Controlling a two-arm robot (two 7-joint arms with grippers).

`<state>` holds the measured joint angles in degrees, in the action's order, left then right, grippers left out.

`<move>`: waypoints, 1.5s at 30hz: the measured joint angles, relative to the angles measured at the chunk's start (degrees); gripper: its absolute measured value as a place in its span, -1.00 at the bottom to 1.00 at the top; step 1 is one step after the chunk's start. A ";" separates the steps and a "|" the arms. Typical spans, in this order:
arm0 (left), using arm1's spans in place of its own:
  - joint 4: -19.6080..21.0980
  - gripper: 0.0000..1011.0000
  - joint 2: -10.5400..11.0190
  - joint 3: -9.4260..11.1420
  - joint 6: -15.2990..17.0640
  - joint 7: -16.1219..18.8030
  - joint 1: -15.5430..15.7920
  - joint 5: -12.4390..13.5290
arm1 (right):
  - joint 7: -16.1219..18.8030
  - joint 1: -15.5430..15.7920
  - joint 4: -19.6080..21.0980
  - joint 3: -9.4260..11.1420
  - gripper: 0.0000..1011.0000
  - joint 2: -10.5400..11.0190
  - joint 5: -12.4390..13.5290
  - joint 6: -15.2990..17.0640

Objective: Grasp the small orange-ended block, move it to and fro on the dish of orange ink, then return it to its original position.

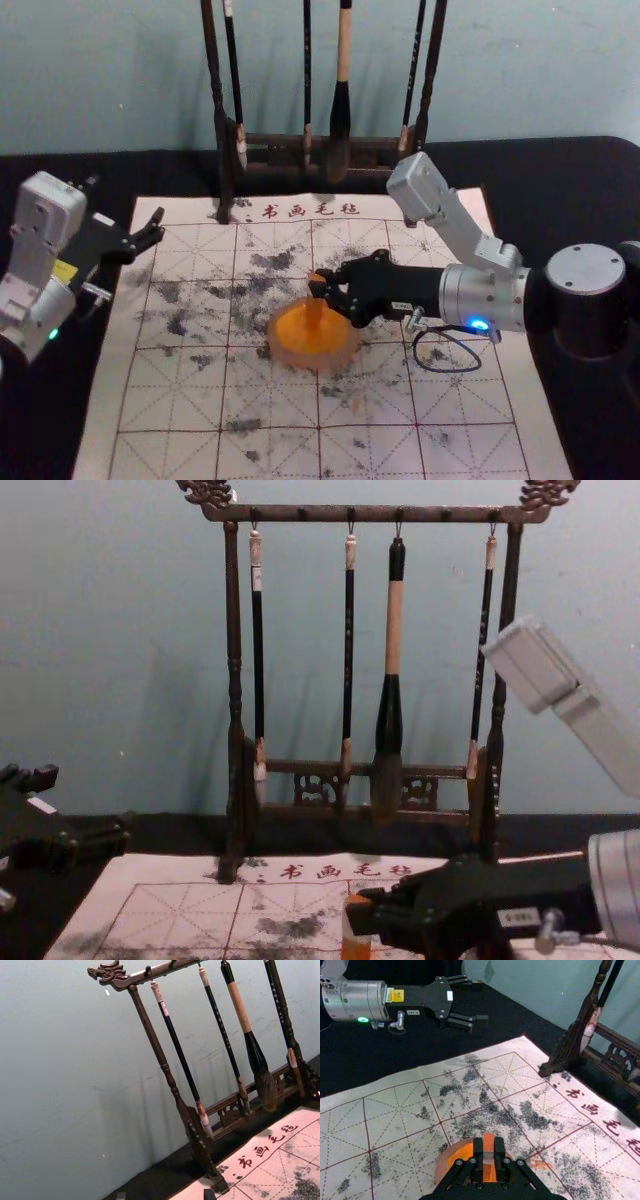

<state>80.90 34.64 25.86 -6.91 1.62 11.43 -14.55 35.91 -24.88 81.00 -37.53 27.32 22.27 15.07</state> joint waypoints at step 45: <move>0.00 0.98 0.00 0.00 0.00 0.00 0.00 0.00 | -0.66 0.26 0.81 0.22 -0.75 1.18 -0.45 0.85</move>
<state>80.90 34.65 25.86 -6.91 1.62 11.43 -14.55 35.24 -24.62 81.81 -37.31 28.50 21.82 15.92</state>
